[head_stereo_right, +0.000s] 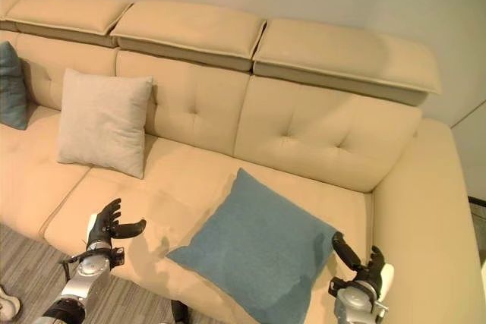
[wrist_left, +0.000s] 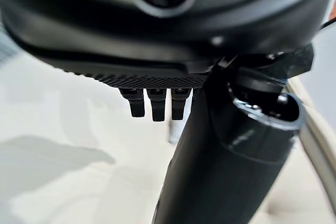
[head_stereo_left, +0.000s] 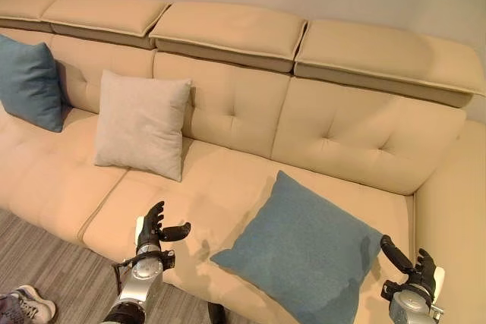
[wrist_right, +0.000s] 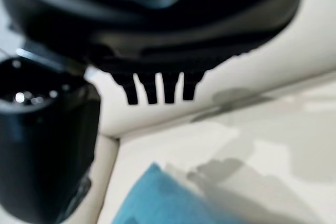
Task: Pick up all the scattered cushions and arrange them neatly on the sofa.
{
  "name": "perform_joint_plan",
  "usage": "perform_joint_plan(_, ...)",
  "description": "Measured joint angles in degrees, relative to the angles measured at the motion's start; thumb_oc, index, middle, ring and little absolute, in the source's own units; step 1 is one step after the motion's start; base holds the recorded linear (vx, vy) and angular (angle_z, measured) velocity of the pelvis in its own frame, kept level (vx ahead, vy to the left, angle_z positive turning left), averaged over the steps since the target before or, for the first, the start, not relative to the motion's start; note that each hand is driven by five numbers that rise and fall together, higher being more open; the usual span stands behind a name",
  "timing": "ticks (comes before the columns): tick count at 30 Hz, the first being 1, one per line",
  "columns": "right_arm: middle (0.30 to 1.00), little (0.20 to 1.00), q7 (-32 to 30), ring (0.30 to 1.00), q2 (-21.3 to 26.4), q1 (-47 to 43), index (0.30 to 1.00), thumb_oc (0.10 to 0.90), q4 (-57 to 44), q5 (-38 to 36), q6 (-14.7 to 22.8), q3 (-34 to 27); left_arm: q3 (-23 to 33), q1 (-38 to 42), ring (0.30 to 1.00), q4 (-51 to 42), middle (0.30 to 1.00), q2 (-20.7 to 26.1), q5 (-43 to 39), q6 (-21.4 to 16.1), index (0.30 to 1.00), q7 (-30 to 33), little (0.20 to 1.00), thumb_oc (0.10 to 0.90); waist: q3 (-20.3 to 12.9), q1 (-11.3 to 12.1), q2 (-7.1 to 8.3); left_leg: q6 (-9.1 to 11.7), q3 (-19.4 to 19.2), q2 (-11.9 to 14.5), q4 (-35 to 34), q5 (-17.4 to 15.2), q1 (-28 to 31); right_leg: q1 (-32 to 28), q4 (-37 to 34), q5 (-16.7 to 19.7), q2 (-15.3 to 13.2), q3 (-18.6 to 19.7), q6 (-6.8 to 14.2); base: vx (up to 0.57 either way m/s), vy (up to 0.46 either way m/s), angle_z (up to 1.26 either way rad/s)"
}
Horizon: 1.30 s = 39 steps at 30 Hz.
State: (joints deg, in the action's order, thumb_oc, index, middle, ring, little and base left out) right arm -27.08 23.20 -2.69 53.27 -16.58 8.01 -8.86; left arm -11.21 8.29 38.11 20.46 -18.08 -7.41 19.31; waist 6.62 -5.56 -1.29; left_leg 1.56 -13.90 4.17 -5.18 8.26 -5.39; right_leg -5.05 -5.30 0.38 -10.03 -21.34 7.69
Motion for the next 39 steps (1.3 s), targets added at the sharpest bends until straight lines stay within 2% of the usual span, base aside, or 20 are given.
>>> perform_joint_plan(4, 0.9, 0.9, 0.63, 0.9, 0.6, -0.02, 0.9, 0.8, 2.79, -0.18, -1.56, 0.17, -0.17, 2.24, 0.9, -1.5, 0.9, -0.51, -3.2, -0.45, 0.9, -0.22, 0.9, 0.8, 0.21, 0.04, -0.58, 0.08, -0.03, 0.12, 0.0, 0.05, -0.38, 0.76, -0.01, 0.0, 0.08, 0.55, -0.07, -0.03, 0.031, -0.05)
perform_joint_plan(9, 0.9, 0.9, 2.13, 0.9, 0.48, -0.97, 0.9, 0.8, 3.69, -1.86, -2.29, 2.6, -2.36, 4.26, 0.9, -2.32, 0.9, -1.31, -6.69, -0.56, 0.9, -1.33, 0.9, 0.8, 0.91, -0.09, -2.65, 0.06, -0.87, 0.18, 0.03, 0.29, -3.34, 4.47, 0.05, 0.81, -0.03, 1.56, -0.28, -0.1, 0.036, -0.09)
perform_joint_plan(12, 0.9, 0.9, 2.78, 0.9, -0.49, -2.56, 0.9, 0.8, 1.97, -2.71, -2.42, 4.3, -4.52, 5.99, 0.9, -2.58, 0.9, -1.86, -8.63, -0.59, 0.9, -2.79, 0.9, 0.8, 2.77, -0.34, -3.71, -0.32, -1.65, 0.28, 0.04, 0.71, -5.69, 7.18, 0.05, 1.71, -0.09, 2.67, -0.32, -0.09, 0.043, -0.17)
perform_joint_plan(16, 0.9, 0.9, 2.53, 0.9, -4.2, -0.69, 0.9, 0.8, -10.44, -2.39, -2.46, 6.45, -4.47, 7.01, 0.9, -3.29, 0.9, -3.09, -12.13, -0.73, 0.9, -2.7, 0.9, 0.8, 5.18, -1.59, -3.89, -0.34, -3.07, 0.39, 0.04, 0.72, -7.19, 9.85, 0.05, 2.24, -0.26, 4.46, -0.4, -0.04, 0.017, -0.2)
perform_joint_plan(21, 0.9, 0.9, 2.48, 0.9, -6.68, 0.82, 0.9, 0.8, -15.77, -4.08, -1.25, 6.99, -5.78, 11.09, 0.9, -3.53, 0.9, -4.13, -13.32, -0.93, 0.9, -2.5, 0.9, 0.8, 6.86, -2.18, -3.82, -0.35, -3.38, 0.45, 0.04, 0.72, -7.65, 10.75, 0.06, 2.29, -0.32, 5.03, -0.39, 0.0, 0.0, -0.09)
perform_joint_plan(27, 0.9, 0.9, 6.68, 0.9, -6.53, 3.44, 0.9, 0.8, -20.84, -7.73, -0.34, 11.66, -6.83, 12.34, 0.9, -5.04, 0.9, -5.99, -15.86, -1.02, 0.9, -3.21, 0.9, 0.8, 7.23, -3.4, -3.44, -0.35, -4.45, 0.61, 0.03, 0.72, -7.55, 11.39, 0.07, 2.29, -0.32, 6.06, -0.39, 0.07, -0.016, -0.11)
perform_joint_plan(28, 0.742, 0.742, 7.23, 0.742, -6.33, 3.75, 0.742, 0.695, -20.97, -7.73, -0.32, 11.81, -6.85, 12.39, 0.9, -5.04, 0.9, -6.39, -16.32, -1.02, 0.9, -3.57, 0.9, 0.8, 7.24, -3.5, -3.42, -0.35, -4.46, 0.61, 0.03, 0.72, -7.45, 11.34, 0.07, 2.29, -0.32, 6.06, -0.39, 0.02, -0.032, -0.05)
perform_joint_plan(29, 0.535, 0.535, 8.75, 0.535, -5.37, 4.49, 0.535, 0.557, -21.03, -7.66, -0.39, 13.46, -7.4, 12.55, 0.9, -4.94, 0.9, -7.56, -18.47, -1.03, 0.9, -4.56, 0.9, 0.8, 7.36, -3.75, -3.23, -0.34, -4.48, 0.66, 0.03, 0.72, -7.08, 11.03, 0.07, 2.29, -0.32, 6.05, -0.39, 0.01, -0.042, -0.02)
perform_joint_plan(30, 0.432, 0.432, 9.81, 0.432, -4.59, 4.86, 0.432, 0.488, -21.02, -7.58, -0.54, 14.43, -8.15, 12.55, 0.9, -4.92, 0.9, -7.9, -20.06, -0.99, 0.9, -5.29, 0.9, 0.8, 7.42, -3.68, -3.13, -0.35, -4.47, 0.65, 0.03, 0.72, -6.77, 10.72, 0.07, 2.29, -0.31, 6.05, -0.39, 0.0, -0.033, -0.03)
perform_joint_plan(31, 0.432, 0.432, 10.51, 0.432, -4.26, 4.85, 0.432, 0.488, -21.03, -7.25, -0.8, 14.69, -9.13, 12.55, 0.9, -4.77, 0.9, -8.59, -20.88, -0.92, 0.9, -6.46, 0.9, 0.8, 7.62, -4.03, -2.8, -0.35, -4.5, 0.71, 0.04, 0.72, -6.49, 10.52, 0.07, 2.29, -0.27, 6.1, -0.39, 0.0, -0.029, -0.03)
perform_joint_plan(32, 0.3, 0.3, 11.04, 0.3, -3.67, 4.69, 0.3, 0.4, -21.04, -6.99, -1.05, 15.32, -9.51, 12.61, 0.679, -4.26, 0.679, -8.69, -22.51, -0.91, 0.679, -7.7, 0.679, 0.653, 7.7, -4.22, -2.66, -0.35, -4.5, 0.72, 0.04, 0.72, -6.37, 10.47, 0.07, 2.29, -0.27, 6.2, -0.39, -0.01, -0.017, -0.04)
perform_joint_plan(34, 0.3, 0.3, 12.09, 0.3, -3.1, 4.08, 0.3, 0.4, -21.04, -5.98, -1.47, 15.27, -10.97, 12.91, 0.3, -3.23, 0.3, -10.79, -25.8, -0.74, 0.3, -9.1, 0.3, 0.4, 8.04, -4.77, -2.12, -0.35, -4.61, 0.76, 0.04, 0.72, -6.3, 10.6, 0.07, 2.29, -0.24, 6.79, -0.39, -0.01, -0.027, -0.09)
perform_joint_plan(36, 0.3, 0.3, 12.11, 0.3, -2.51, 3.53, 0.3, 0.4, -21.1, -5.86, -2.34, 15.46, -10.82, 13.31, 0.3, -0.41, 0.3, -14.34, -29.21, -0.2, 0.3, -9.52, 0.3, 0.4, 8.27, -5.03, -1.72, -0.34, -4.67, 0.89, 0.03, 0.72, -6.18, 10.86, 0.07, 2.29, -0.18, 7.56, -0.39, -0.03, -0.03, -0.13)
perform_joint_plan(39, 0.3, 0.3, 12.03, 0.3, -1.22, 3.45, 0.3, 0.4, -21.72, -4.67, -3.72, 17.41, -10.47, 13.43, 0.3, 0.73, 0.3, -14.5, -35.31, -1.22, 0.3, -8.25, 0.3, 0.4, 8.38, -5.08, -1.53, -0.34, -4.71, 1.08, 0.03, 0.72, -6.17, 11.01, 0.07, 2.34, 0.03, 7.86, -0.46, -0.02, -0.028, -0.06)
